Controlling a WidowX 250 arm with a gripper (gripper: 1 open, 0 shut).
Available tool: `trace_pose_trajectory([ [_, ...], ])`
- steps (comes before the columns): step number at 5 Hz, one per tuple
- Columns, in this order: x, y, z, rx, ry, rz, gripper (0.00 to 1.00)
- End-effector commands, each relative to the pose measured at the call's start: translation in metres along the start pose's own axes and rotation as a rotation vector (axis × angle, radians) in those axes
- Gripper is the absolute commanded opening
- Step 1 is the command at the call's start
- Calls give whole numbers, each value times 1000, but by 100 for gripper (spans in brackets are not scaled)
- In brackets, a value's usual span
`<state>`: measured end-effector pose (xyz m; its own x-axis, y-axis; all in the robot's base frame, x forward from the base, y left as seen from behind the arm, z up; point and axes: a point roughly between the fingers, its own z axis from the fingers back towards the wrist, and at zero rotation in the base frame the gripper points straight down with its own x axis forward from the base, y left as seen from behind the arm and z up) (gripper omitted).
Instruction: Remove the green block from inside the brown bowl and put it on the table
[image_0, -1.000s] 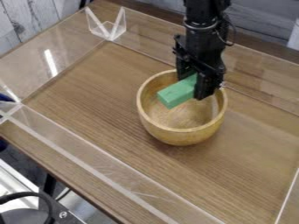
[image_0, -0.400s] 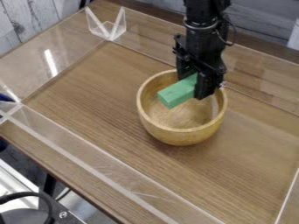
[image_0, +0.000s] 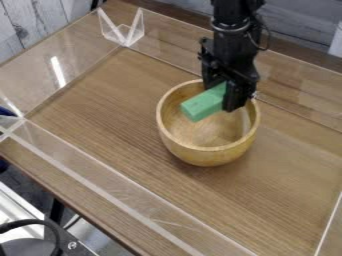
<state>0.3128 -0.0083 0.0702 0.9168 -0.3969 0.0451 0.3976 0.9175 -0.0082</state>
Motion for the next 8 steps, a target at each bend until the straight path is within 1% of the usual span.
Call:
trace_pose_trajectory([
  [1, 14, 4, 30, 41, -80, -8, 0],
  [2, 17, 6, 43, 50, -103, -3, 0],
  [3, 21, 10, 62, 67, -143, 13, 0],
  [4, 28, 26, 86, 98, -194, 49, 0],
  [5, 35, 51, 94, 116, -218, 88, 0],
  [6, 32, 64, 63, 93, -179, 105, 0],
  [7, 34, 74, 32, 75, -134, 113, 0],
  [8, 35, 78, 56, 96, -210, 127, 0],
])
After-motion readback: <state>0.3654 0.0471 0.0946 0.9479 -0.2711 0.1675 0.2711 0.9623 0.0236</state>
